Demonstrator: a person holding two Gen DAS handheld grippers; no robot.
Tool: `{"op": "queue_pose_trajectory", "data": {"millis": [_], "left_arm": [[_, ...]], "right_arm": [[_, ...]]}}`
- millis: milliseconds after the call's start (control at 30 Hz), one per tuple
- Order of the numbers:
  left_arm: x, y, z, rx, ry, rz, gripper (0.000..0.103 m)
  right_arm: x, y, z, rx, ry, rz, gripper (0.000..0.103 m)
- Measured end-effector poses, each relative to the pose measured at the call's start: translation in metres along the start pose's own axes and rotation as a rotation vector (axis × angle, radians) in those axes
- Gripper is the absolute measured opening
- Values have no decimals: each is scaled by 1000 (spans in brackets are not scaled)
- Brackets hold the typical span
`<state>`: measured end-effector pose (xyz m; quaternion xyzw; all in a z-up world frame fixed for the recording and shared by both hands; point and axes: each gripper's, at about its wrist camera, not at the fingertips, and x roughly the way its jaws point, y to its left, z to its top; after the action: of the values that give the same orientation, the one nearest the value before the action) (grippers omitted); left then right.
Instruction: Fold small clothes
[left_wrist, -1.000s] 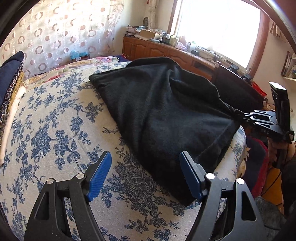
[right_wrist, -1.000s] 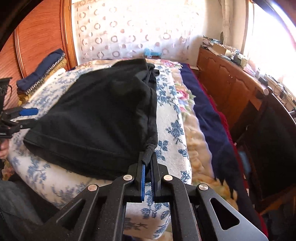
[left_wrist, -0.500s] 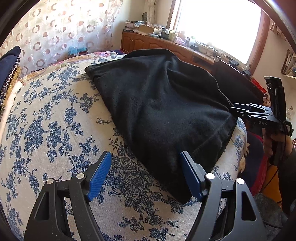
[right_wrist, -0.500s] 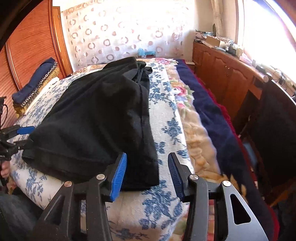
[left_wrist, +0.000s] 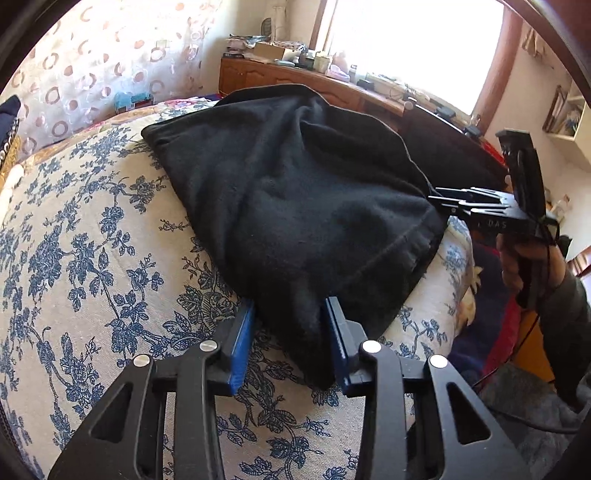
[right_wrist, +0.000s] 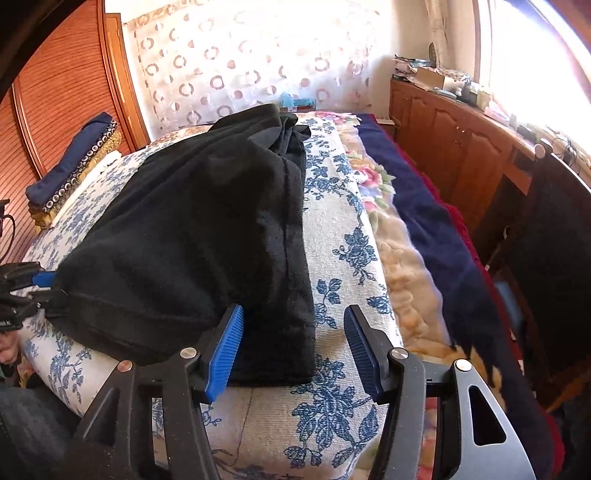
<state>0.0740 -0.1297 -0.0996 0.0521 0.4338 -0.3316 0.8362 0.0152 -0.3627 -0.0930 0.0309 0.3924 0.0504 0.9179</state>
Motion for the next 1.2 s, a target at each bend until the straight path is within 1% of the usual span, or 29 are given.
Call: {"op": "queue_pose_trajectory", "data": {"millis": [67, 133, 167, 200, 267, 333, 367, 400, 433, 467, 500, 567, 600, 633, 700, 833, 933, 1033, 1100, 1200], "left_arm": [[0, -1, 0, 2, 4, -5, 39], [0, -2, -1, 7, 6, -10, 31], [0, -3, -1, 10, 5, -12, 23], [-1, -4, -1, 17, 3, -13, 19], [-3, -4, 0, 21, -10, -8, 15], [-8, -4, 1, 16, -26, -10, 13], [-10, -4, 2, 15, -34, -13, 11], [-12, -4, 3, 13, -41, -13, 10], [-15, -4, 4, 12, -58, -9, 9], [-20, -4, 5, 10, -91, 2, 8], [-25, -5, 8, 16, -118, 17, 7], [-33, -7, 14, 21, -146, 26, 7], [-38, -8, 19, 22, -167, 30, 7], [-43, -8, 26, 24, -185, 31, 7], [-52, -4, 40, 8, -222, 16, 6], [-67, 17, 83, -25, -296, 11, 6], [-61, 41, 116, -59, -316, 29, 6], [-43, 69, 145, -86, -305, 74, 6], [-29, 87, 159, -116, -282, 88, 6], [-10, 104, 170, -146, -255, 104, 6]], "right_arm": [[0, 0, -1, 3, 4, 26, 58], [0, 1, -1, -5, 5, 26, 58], [0, 2, -2, -10, 8, 28, 58], [0, 3, -2, -15, 12, 36, 58], [-1, 4, -2, -24, 19, 46, 57], [-1, 6, -2, -41, 26, 68, 43], [-1, 8, -2, -47, 30, 77, 40], [-1, 9, -2, -53, 31, 82, 34], [-2, 9, -2, -61, 32, 95, 20], [-2, 9, -1, -59, 39, 131, 12], [-2, 8, 0, -41, 37, 153, 9], [-9, 4, 3, 1, 5, 202, 8], [-14, 3, 7, 10, -23, 228, 8], [-22, 2, 13, 12, -60, 236, 8], [-34, -3, 28, 14, -125, 231, 7], [-50, -12, 73, -2, -238, 231, 7], [-44, -18, 109, -13, -280, 236, 7], [-22, -23, 146, -12, -286, 233, 7], [1, -26, 168, -4, -270, 240, 7], [41, -32, 194, 18, -228, 245, 7]]}}
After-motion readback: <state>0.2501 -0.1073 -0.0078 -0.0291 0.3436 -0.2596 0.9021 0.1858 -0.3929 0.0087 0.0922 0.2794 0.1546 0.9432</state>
